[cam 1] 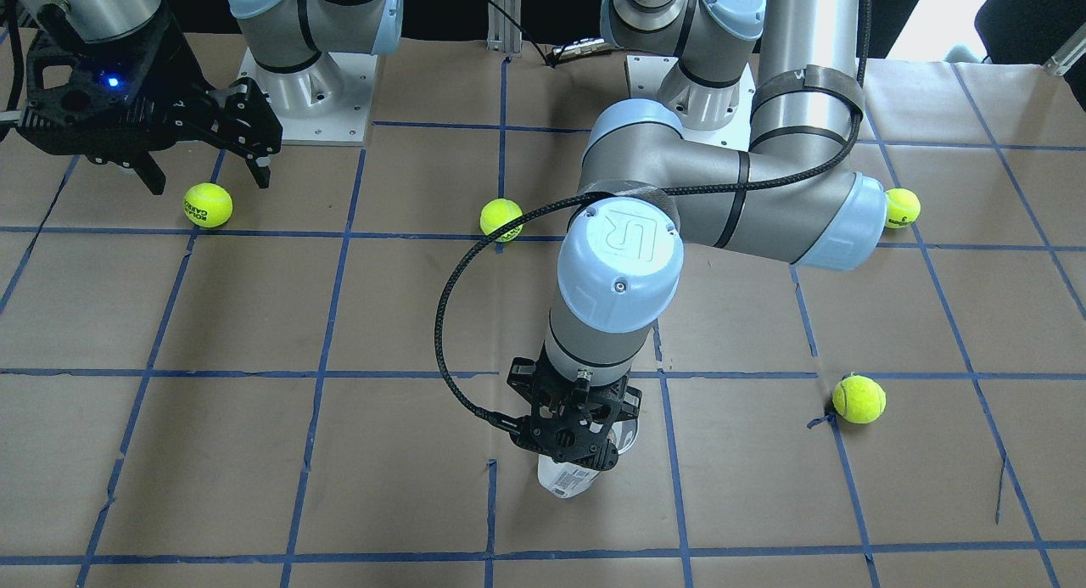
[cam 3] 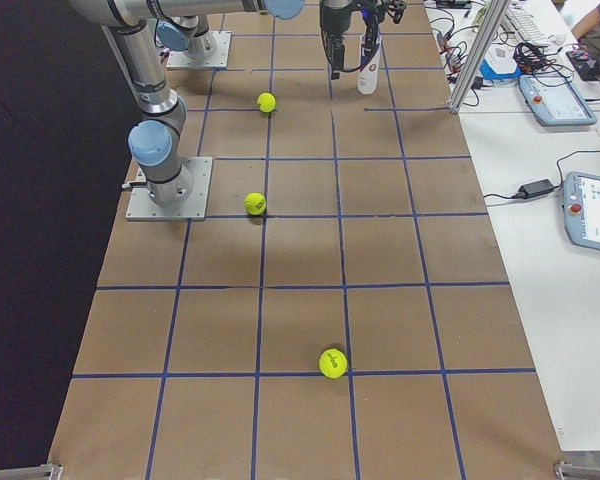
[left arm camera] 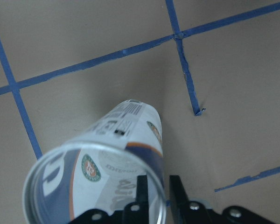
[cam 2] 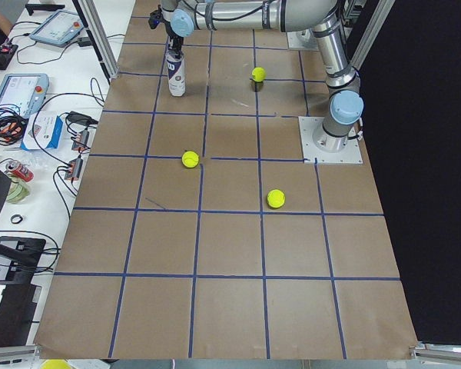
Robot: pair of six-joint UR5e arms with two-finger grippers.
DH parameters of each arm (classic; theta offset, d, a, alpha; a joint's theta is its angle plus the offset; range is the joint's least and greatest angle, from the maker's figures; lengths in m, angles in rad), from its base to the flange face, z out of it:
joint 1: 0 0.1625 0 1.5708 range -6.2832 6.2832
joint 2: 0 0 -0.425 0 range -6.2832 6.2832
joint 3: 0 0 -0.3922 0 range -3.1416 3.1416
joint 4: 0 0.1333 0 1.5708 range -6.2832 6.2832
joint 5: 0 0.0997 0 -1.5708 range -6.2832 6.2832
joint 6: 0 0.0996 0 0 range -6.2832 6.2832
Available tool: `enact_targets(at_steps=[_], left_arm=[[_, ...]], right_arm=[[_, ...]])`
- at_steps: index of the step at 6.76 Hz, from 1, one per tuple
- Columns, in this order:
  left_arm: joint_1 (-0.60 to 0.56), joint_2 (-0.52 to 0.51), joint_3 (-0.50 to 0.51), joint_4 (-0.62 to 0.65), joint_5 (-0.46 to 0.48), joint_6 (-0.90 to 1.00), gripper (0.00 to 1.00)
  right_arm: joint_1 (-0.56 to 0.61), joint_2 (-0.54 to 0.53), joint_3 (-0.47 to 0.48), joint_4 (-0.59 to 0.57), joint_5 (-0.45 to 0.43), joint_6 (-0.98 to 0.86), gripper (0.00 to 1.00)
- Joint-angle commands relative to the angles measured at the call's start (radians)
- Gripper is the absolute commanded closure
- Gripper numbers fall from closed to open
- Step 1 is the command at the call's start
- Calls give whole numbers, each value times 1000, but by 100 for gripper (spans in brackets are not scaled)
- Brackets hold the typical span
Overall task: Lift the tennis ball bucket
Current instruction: 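Set the can upright on the table and open the left gripper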
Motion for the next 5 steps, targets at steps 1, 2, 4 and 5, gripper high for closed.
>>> enact_targets(at_steps=[1, 2, 4, 5], left_arm=[[0, 12, -3, -12, 2, 9, 26], [3, 31, 3, -12, 2, 9, 22], [18, 106, -2, -14, 9, -6, 20], [37, 145, -11, -53, 9, -12, 19]], right_arm=[[0, 0, 0, 0, 0, 1, 0], [0, 0, 0, 0, 0, 0, 0], [0, 0, 0, 0, 0, 0, 0], [1, 0, 0, 0, 0, 0, 0]])
